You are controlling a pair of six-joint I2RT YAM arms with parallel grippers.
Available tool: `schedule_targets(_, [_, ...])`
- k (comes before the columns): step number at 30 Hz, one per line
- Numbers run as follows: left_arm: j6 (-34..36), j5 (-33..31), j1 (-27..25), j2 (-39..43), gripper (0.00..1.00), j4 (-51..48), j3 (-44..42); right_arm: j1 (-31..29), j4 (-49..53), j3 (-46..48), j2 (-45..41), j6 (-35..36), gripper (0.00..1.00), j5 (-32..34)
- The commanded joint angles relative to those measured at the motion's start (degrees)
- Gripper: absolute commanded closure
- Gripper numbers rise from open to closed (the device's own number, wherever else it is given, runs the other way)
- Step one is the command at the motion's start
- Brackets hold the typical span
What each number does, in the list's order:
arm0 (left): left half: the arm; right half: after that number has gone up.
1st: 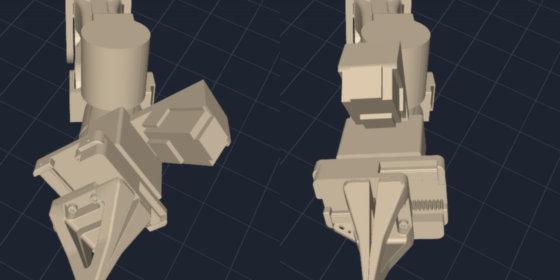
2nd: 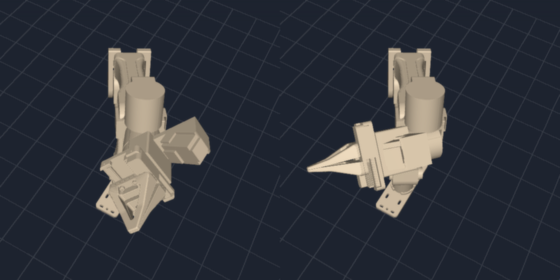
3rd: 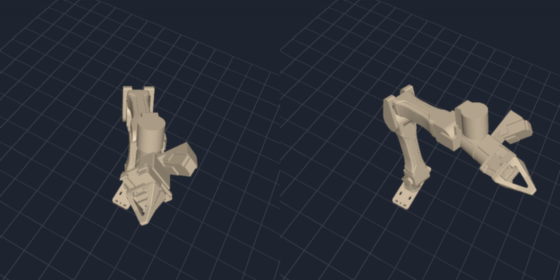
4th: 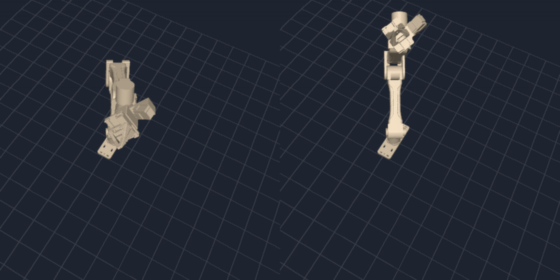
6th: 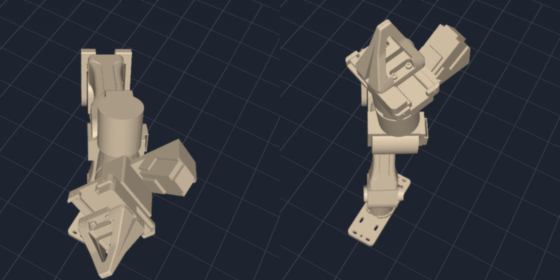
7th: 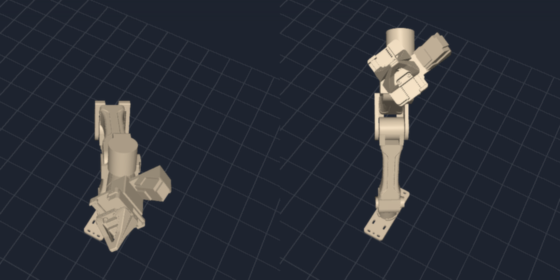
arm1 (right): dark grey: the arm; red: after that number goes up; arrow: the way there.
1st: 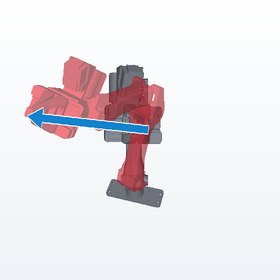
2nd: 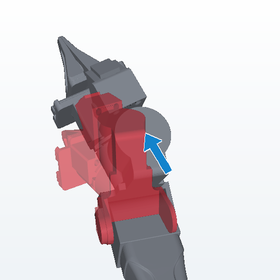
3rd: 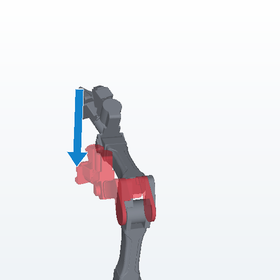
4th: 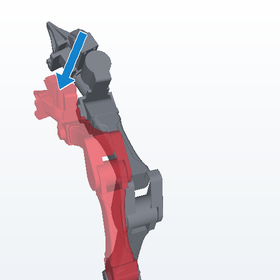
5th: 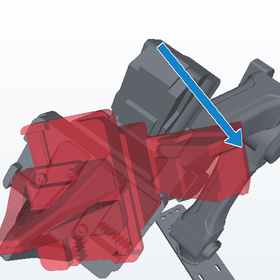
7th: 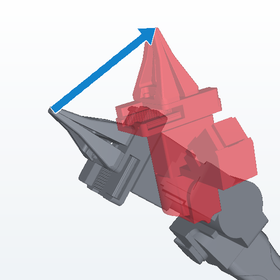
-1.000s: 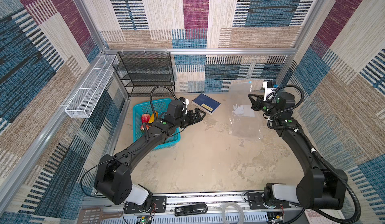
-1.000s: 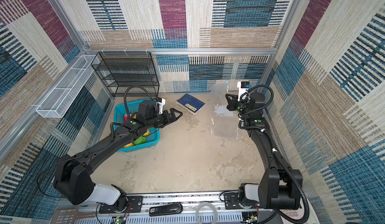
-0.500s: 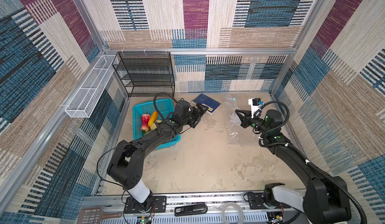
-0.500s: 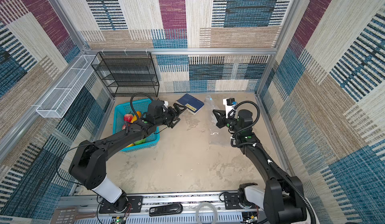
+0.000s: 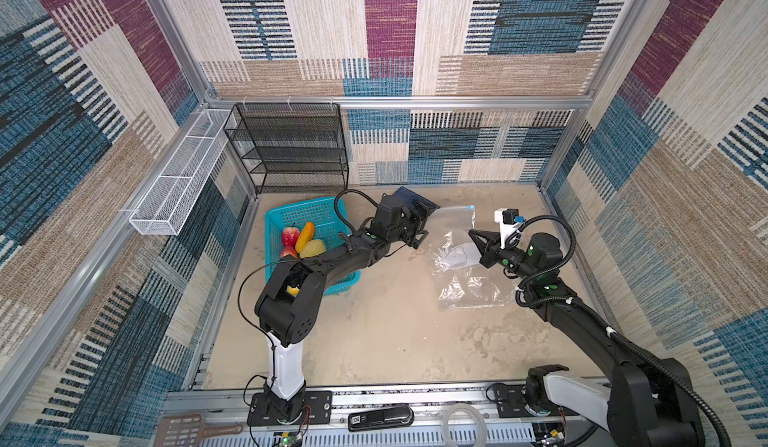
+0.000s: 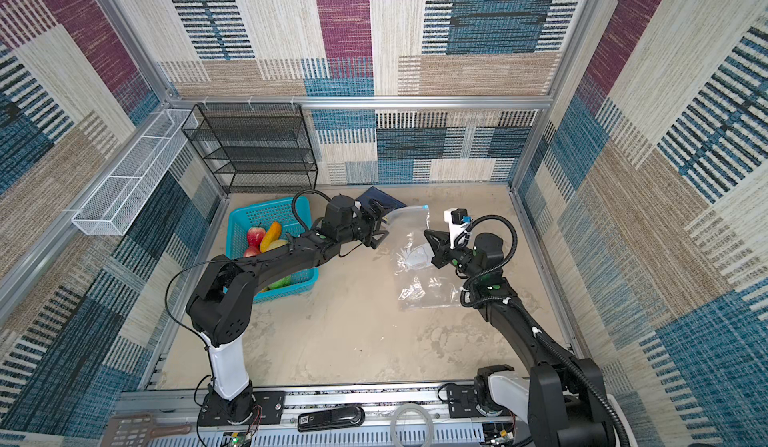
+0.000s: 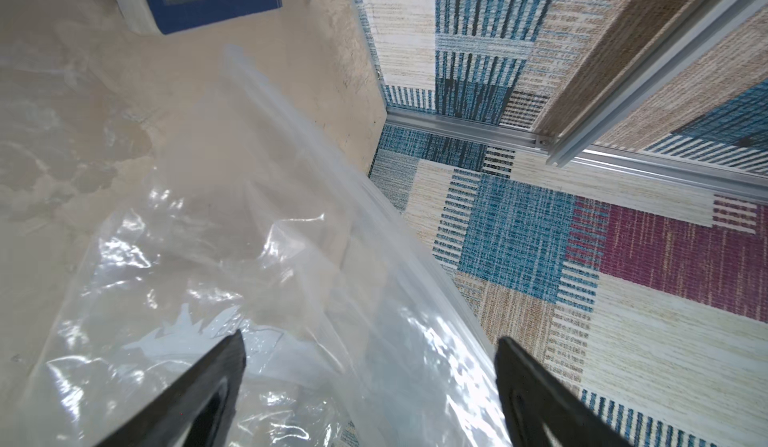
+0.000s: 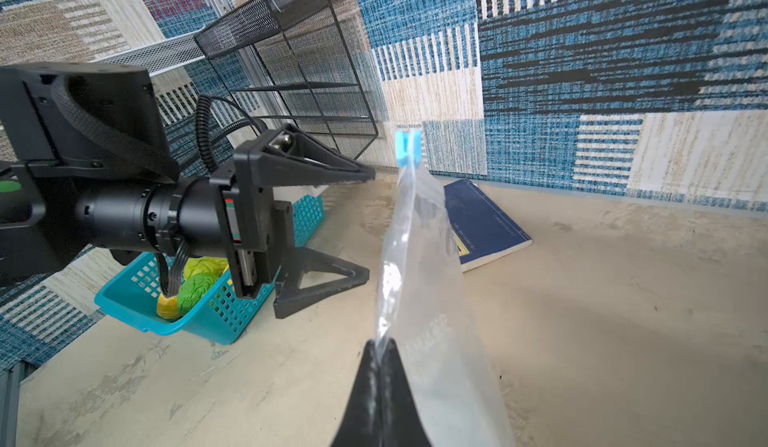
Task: Place the food in the zip-top bag and seal the zipper
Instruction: 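Grasp the bag's opposite top edge with the left gripper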
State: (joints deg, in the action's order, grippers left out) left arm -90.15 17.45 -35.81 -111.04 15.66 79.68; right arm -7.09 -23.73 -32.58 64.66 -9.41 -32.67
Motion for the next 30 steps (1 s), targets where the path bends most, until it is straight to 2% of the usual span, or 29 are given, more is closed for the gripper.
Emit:
schedule_targets(1, [-3.29,1.01,-0.48,-1.63,0.05,2.62,2.21,-0.28,-2.89,0.39,0.04,1.32,1.00,-1.20])
schedule_targets(11, [-3.67,1.13,-0.46,-4.68,0.06,2.27,5.36,-2.52,-4.00,2.41,0.47,6.02,1.00,-0.64])
schedule_targets(14, [-3.74,1.60,-0.57,-5.36,0.09,2.33,5.83,-3.16,-4.22,2.51,0.68,6.70,1.00,-0.34])
schedule_targets(16, [-3.81,1.78,-0.73,-5.61,0.14,2.59,5.58,-3.44,-4.47,2.60,0.64,7.38,1.00,-0.09])
schedule_targets(20, [-4.62,2.30,-1.18,-5.92,0.32,4.70,4.44,-3.88,-4.92,3.04,0.70,8.63,1.00,0.76])
schedule_targets(26, [-5.45,3.76,-1.67,-6.72,0.35,5.38,4.09,-4.57,-4.40,3.13,0.71,10.98,1.00,1.63])
schedule_targets(28, [-5.56,3.99,-1.72,-7.01,0.44,6.12,4.01,-4.77,-4.17,3.20,0.64,11.30,1.00,1.89])
schedule_targets(30, [-5.73,4.21,-1.72,-7.26,0.59,7.17,3.88,-4.86,-4.14,3.22,0.73,11.34,1.00,2.16])
